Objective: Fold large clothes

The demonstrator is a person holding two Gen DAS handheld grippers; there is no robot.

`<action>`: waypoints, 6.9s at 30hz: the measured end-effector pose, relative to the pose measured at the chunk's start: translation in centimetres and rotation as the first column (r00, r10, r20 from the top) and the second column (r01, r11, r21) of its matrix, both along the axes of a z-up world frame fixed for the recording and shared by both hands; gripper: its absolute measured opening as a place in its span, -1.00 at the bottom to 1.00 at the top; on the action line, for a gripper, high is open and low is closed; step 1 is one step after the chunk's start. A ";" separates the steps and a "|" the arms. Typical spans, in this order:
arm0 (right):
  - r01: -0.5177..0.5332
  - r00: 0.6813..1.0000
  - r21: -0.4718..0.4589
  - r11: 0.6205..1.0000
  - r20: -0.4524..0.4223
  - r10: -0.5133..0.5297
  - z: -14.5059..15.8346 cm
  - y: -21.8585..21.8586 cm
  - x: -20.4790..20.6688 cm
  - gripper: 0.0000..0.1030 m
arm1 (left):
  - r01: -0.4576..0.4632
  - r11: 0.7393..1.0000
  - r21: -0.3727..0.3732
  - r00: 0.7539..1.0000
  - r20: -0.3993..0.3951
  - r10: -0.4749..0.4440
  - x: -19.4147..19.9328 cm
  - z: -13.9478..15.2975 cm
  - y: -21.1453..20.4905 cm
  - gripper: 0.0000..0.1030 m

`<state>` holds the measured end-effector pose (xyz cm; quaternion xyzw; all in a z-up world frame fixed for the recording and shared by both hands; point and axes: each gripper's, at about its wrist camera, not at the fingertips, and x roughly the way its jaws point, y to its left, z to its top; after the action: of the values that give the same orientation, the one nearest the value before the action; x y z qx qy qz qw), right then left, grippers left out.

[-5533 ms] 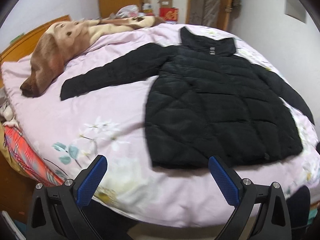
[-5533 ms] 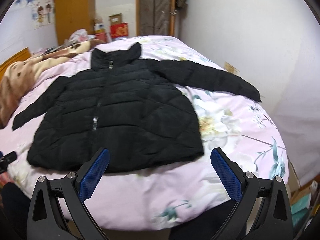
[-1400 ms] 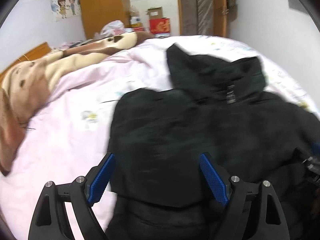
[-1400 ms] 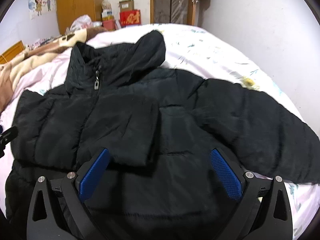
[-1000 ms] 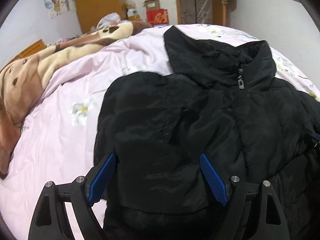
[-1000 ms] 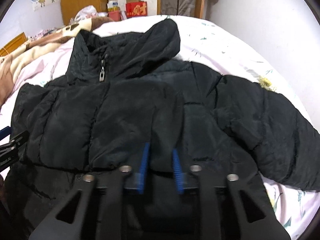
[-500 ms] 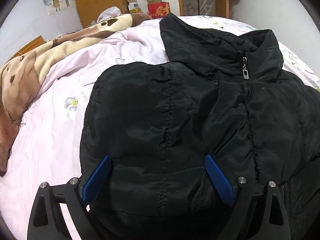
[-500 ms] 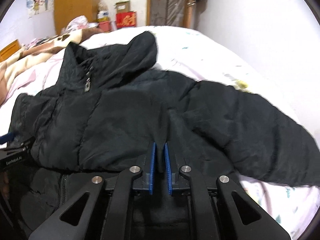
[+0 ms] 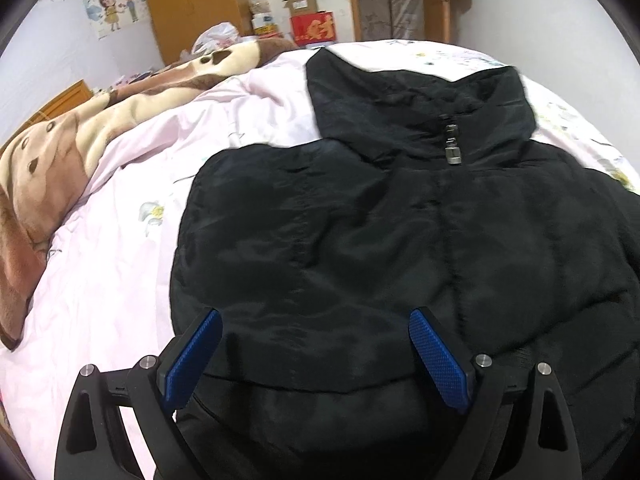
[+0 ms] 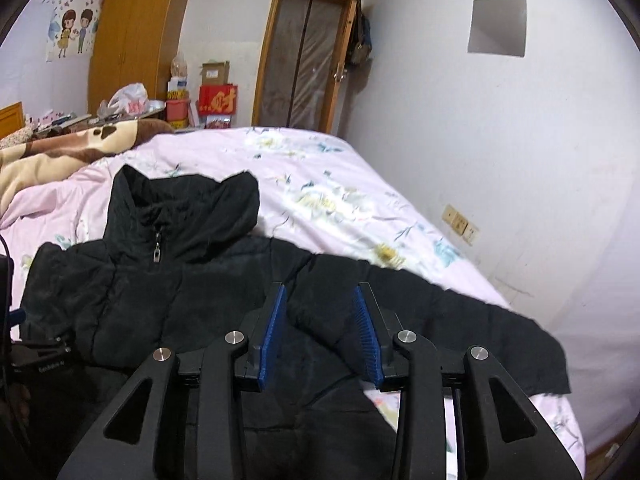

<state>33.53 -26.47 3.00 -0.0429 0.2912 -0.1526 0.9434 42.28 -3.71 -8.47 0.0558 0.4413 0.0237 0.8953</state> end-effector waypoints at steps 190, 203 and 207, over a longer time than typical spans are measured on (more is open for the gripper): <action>-0.019 0.960 0.171 0.985 -0.272 0.066 -9.8 -3.1 10.2 0.52 | -0.018 0.994 -0.110 0.999 -0.033 0.015 3.5 0.0 3.8 -0.69; -0.188 0.925 0.206 0.960 -0.292 0.243 -12.1 0.5 10.7 0.52 | -0.063 0.989 -0.135 0.996 -0.063 0.055 4.5 -1.3 4.3 0.00; -0.194 0.915 0.224 0.955 -0.309 0.258 -12.0 0.3 10.9 0.53 | -0.049 0.992 -0.116 0.997 -0.070 0.042 4.8 -1.5 3.9 0.01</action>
<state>44.44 -26.21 -8.98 -0.0119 0.4533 -0.0043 0.8913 47.13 0.21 -9.96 -0.0064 0.4729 0.0162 0.8809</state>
